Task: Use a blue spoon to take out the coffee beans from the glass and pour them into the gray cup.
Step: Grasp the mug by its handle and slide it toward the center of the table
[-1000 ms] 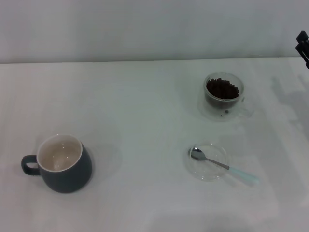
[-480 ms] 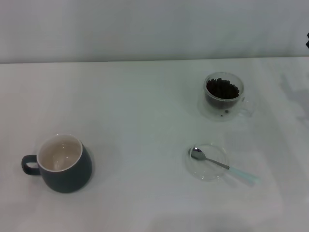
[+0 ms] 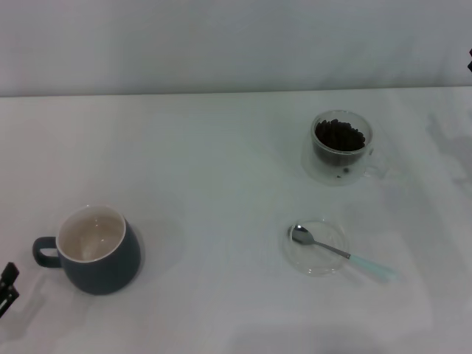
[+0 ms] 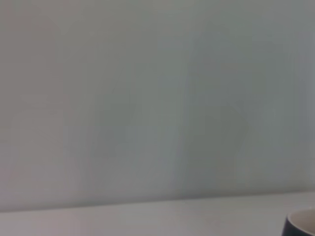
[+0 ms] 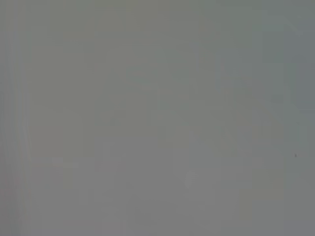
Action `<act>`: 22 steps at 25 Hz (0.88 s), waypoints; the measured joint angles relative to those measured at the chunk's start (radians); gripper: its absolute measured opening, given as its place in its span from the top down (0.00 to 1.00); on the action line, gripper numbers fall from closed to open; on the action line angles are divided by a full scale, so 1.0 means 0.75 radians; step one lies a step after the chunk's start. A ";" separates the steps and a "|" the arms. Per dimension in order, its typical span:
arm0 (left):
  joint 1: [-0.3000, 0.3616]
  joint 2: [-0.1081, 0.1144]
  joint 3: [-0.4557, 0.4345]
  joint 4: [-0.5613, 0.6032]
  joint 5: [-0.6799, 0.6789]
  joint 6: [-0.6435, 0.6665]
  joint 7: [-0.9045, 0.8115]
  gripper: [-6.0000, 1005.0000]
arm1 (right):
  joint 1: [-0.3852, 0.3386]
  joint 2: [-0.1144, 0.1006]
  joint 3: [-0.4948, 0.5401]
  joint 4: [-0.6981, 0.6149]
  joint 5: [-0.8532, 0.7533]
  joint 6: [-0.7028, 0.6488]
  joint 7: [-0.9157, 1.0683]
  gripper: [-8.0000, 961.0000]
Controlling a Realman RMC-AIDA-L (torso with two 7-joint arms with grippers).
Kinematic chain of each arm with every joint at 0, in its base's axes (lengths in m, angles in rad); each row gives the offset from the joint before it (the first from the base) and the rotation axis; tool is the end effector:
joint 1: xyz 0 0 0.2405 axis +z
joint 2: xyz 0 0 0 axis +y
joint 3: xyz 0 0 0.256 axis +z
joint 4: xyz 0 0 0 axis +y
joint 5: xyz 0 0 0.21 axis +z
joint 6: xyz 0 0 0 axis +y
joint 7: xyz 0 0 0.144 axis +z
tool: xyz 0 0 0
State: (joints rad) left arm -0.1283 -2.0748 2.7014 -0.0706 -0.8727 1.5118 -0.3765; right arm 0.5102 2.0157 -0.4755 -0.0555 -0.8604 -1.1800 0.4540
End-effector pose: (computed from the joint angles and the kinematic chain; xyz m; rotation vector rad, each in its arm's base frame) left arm -0.3895 0.1837 -0.0112 -1.7961 -0.6135 -0.6755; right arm 0.3562 0.3553 0.0582 -1.4303 0.6297 0.7933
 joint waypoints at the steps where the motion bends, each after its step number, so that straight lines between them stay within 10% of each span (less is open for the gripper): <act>1: -0.007 0.000 0.000 0.000 0.009 -0.011 0.000 0.12 | 0.000 0.000 0.000 0.000 0.000 -0.001 0.000 0.11; 22: -0.155 -0.009 -0.002 0.068 0.054 -0.298 0.003 0.14 | 0.002 -0.002 0.000 -0.013 0.000 -0.010 0.000 0.11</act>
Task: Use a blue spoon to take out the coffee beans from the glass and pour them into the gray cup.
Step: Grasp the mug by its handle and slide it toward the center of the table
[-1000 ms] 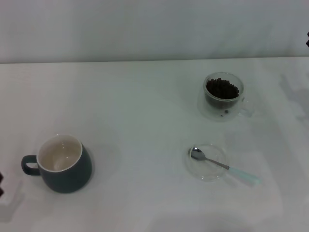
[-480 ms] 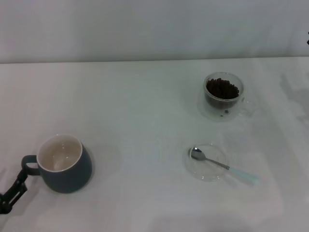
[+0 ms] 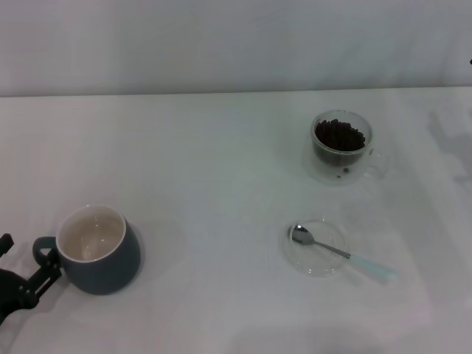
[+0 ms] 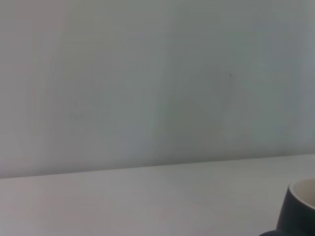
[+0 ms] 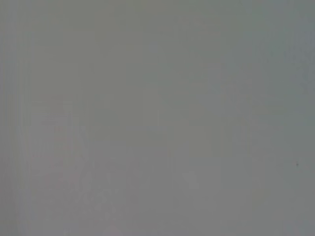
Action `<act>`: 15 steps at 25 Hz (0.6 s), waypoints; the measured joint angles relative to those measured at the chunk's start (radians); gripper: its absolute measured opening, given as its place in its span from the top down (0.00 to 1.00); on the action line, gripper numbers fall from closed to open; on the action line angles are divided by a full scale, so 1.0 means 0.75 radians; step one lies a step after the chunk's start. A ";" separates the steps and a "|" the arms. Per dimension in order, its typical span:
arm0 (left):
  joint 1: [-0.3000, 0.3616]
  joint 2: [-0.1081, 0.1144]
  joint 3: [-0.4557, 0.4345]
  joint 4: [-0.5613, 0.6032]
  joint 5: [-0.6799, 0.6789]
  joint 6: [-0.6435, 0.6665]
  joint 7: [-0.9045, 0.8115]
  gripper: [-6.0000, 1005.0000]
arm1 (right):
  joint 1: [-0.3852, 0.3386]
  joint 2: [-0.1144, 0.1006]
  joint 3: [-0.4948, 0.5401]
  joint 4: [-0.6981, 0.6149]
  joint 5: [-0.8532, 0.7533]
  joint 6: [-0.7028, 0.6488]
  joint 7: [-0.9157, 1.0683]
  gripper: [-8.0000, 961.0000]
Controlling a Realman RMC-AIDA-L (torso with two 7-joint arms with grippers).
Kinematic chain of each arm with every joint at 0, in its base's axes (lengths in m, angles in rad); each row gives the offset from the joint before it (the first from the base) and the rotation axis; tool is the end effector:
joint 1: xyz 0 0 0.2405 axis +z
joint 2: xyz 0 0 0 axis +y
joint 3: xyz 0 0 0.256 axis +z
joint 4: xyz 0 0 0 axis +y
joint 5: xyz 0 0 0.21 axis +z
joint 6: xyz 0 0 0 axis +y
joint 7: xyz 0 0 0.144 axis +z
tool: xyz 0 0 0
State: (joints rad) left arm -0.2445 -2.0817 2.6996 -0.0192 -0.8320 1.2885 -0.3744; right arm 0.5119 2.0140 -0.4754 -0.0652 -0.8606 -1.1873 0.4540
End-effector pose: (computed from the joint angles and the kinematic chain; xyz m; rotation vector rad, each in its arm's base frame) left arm -0.3812 0.2293 -0.0393 -1.8956 -0.6764 -0.5947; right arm 0.3544 0.3570 0.0620 -1.4290 0.6104 0.7988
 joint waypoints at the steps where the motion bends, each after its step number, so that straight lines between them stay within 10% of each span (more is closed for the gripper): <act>1: -0.004 0.000 0.000 0.000 -0.001 -0.007 0.001 0.15 | 0.002 0.000 0.000 0.000 0.000 0.000 0.000 0.11; 15: -0.062 -0.001 -0.007 0.064 -0.017 -0.065 0.030 0.36 | 0.007 0.000 0.010 -0.001 0.000 0.002 0.000 0.11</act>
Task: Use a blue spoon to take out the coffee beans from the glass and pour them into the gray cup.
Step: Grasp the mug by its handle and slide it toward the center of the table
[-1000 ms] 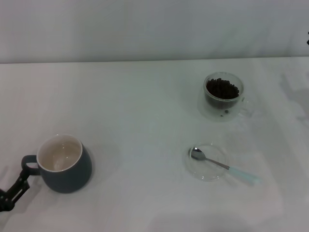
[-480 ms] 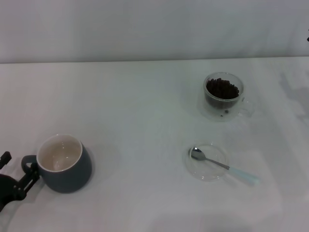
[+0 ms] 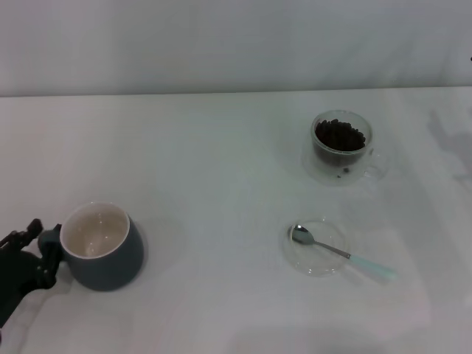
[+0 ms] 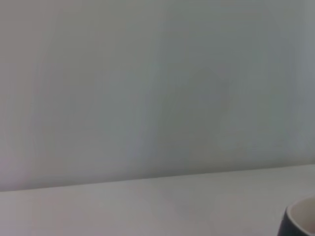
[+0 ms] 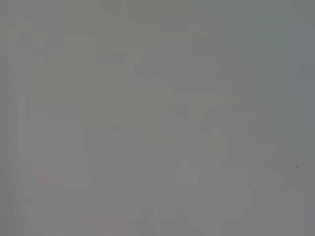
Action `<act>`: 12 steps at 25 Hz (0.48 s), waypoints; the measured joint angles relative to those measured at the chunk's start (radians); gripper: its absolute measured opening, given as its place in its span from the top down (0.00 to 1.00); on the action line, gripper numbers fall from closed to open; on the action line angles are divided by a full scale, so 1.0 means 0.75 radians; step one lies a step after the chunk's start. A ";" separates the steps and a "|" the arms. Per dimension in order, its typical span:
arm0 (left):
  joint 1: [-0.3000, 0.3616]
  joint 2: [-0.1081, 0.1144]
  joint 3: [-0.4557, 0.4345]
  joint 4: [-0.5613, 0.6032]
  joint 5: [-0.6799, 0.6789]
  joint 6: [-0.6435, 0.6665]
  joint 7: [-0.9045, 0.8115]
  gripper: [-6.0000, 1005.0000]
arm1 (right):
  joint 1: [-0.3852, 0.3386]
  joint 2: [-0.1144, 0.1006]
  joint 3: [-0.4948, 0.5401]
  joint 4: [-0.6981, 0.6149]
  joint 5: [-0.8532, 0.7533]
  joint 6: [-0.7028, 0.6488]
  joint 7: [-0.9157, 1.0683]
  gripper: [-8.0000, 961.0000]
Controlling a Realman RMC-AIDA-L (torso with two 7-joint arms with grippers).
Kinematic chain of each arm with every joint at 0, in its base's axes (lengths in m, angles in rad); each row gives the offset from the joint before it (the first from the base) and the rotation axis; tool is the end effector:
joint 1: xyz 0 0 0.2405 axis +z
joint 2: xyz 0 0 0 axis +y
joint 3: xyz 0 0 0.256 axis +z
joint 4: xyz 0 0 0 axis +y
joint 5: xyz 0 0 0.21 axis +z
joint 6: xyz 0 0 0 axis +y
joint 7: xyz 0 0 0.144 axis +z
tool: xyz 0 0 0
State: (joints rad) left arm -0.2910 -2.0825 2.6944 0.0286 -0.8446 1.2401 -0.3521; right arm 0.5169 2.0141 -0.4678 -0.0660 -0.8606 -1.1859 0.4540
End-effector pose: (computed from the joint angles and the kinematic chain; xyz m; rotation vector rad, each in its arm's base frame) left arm -0.3669 0.2499 -0.0477 -1.9068 -0.6618 -0.6185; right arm 0.3533 0.3588 0.0630 -1.4231 0.6094 0.8029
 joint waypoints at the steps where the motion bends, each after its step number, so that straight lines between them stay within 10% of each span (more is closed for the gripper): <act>1: -0.005 0.000 0.000 0.004 0.000 -0.007 0.002 0.40 | 0.000 0.000 0.000 0.000 0.000 0.001 0.000 0.11; 9: -0.036 -0.001 0.007 0.033 0.006 -0.019 0.018 0.82 | 0.002 0.000 -0.004 0.000 0.000 0.003 0.000 0.11; 12: -0.059 -0.001 0.008 0.043 0.022 -0.020 0.035 0.84 | 0.004 0.000 -0.006 0.000 0.000 0.003 0.000 0.11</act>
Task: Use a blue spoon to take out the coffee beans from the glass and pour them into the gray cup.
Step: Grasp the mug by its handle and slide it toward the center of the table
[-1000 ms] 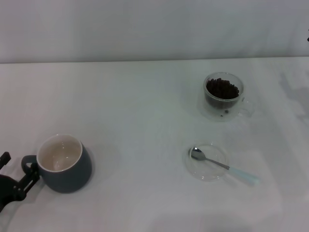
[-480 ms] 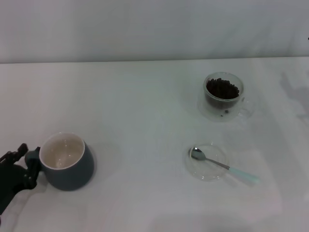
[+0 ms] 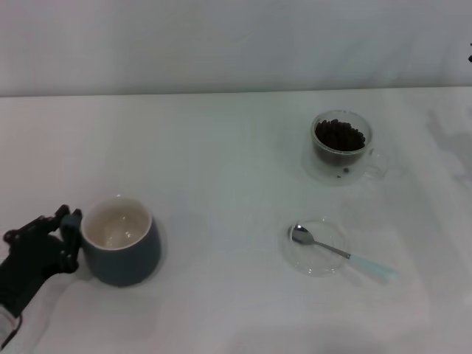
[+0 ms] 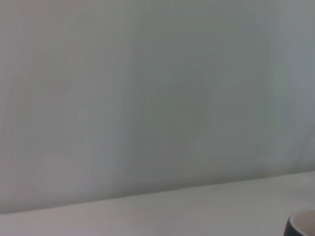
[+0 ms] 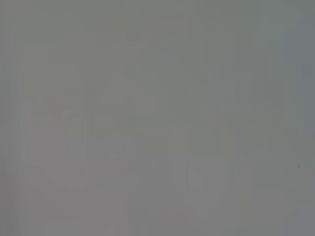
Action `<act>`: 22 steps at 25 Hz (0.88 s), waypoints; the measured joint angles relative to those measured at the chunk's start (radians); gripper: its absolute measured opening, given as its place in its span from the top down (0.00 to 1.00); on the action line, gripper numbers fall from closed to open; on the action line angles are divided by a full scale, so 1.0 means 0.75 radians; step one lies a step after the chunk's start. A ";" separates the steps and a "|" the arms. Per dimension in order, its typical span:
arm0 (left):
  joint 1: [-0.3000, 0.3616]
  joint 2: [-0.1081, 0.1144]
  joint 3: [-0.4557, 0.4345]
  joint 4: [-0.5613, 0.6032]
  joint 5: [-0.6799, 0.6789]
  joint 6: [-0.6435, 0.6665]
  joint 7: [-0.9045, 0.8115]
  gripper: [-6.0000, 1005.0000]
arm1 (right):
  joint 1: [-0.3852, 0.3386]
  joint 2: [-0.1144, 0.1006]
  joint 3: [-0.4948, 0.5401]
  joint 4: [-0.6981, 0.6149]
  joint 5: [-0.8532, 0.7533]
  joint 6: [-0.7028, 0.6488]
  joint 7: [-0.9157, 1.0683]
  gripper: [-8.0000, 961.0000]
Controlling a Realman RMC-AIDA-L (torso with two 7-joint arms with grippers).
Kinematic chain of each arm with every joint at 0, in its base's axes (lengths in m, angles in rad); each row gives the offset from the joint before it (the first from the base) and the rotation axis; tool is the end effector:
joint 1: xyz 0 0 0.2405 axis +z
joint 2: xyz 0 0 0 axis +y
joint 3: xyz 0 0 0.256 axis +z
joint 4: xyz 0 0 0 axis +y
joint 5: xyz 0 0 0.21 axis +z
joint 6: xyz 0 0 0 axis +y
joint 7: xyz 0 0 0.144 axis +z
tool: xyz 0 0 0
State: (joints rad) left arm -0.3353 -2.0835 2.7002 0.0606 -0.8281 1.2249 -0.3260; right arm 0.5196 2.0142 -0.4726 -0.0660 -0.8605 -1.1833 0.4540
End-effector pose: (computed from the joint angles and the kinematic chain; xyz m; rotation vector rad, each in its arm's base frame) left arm -0.3488 0.2656 -0.0563 -1.9570 -0.6068 -0.6492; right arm 0.3523 0.3598 0.0622 -1.4291 0.6086 0.8023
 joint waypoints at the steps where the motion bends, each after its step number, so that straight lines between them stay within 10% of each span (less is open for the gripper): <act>1: -0.009 0.000 0.000 0.005 0.010 -0.003 0.001 0.84 | 0.002 0.001 -0.002 0.000 0.000 0.000 0.000 0.11; 22: -0.119 -0.006 0.011 0.181 0.245 -0.152 0.208 0.85 | 0.013 0.006 -0.006 0.004 -0.008 -0.005 0.001 0.11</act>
State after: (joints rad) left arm -0.4243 -2.0883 2.7085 0.1966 -0.6444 1.1112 -0.1701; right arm 0.5293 2.0185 -0.4770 -0.0628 -0.8668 -1.1872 0.4546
